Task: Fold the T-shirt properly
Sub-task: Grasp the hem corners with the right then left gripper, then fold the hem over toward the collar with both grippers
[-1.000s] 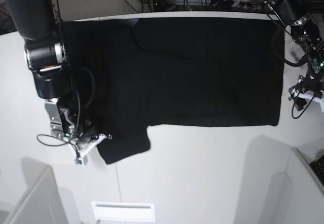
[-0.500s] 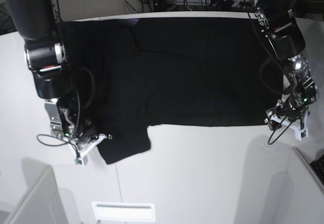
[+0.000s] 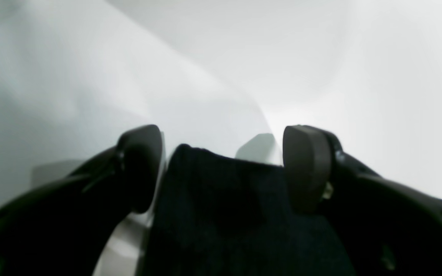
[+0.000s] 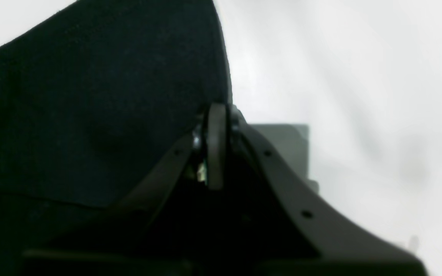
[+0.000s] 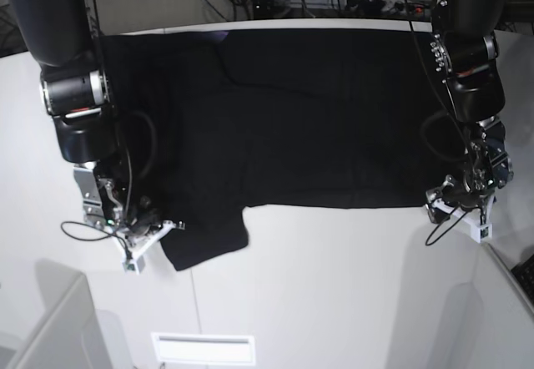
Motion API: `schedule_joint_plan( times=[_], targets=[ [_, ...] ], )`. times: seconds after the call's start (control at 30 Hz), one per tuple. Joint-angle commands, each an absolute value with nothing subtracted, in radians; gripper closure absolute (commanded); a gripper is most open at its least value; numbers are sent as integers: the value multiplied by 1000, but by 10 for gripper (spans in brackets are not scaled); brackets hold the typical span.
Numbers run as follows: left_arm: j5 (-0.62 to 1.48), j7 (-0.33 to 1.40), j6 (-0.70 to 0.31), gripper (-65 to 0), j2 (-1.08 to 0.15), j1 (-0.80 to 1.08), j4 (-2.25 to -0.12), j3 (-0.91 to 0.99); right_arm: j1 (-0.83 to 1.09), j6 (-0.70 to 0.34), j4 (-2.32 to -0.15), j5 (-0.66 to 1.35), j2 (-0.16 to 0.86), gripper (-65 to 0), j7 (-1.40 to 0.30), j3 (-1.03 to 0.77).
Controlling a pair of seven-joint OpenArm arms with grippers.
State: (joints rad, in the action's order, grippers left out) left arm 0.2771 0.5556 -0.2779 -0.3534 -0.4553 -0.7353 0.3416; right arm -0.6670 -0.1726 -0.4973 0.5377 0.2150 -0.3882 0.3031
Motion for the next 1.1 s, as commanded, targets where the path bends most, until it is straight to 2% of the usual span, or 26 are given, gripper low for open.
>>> schedule_joint_plan(
  times=[0.0, 0.17, 0.2, 0.27, 0.43, 0.47, 0.67, 0.8, 1.07],
  targets=[
    [275, 581, -274, -479, -363, -460, -736, 343, -696, -168, -507, 533, 223, 0, -395, 300],
    [275, 581, -274, -471, -363, -441, -739, 341, -696, -168, -507, 533, 225, 0, -395, 300],
    [275, 581, -274, -446, -361, -441, -739, 338, -696, -168, -507, 533, 225, 0, -394, 300],
    [275, 581, -274, -362, -361, -441, -739, 335, -694, -168, -507, 533, 223, 0, -392, 300],
    [269, 582, -274, -23, -358, -435, -734, 329, -690, -168, -507, 533, 223, 0, -389, 298],
    [272, 582, -274, 0, -358, -424, -739, 329, -690, -168, -507, 533, 223, 0, -387, 298],
    [275, 581, -277, 0, -360, -414, -753, 332, -670, -168, -509, 533, 223, 0, -335, 298],
    [275, 587, -277, 0, -361, -352, -881, 340, -670, -168, -519, 533, 231, 0, -334, 298],
    [277, 588, -277, 0, -361, -275, -1035, 343, -605, -168, -725, 535, 254, 0, -377, 209]
  ],
)
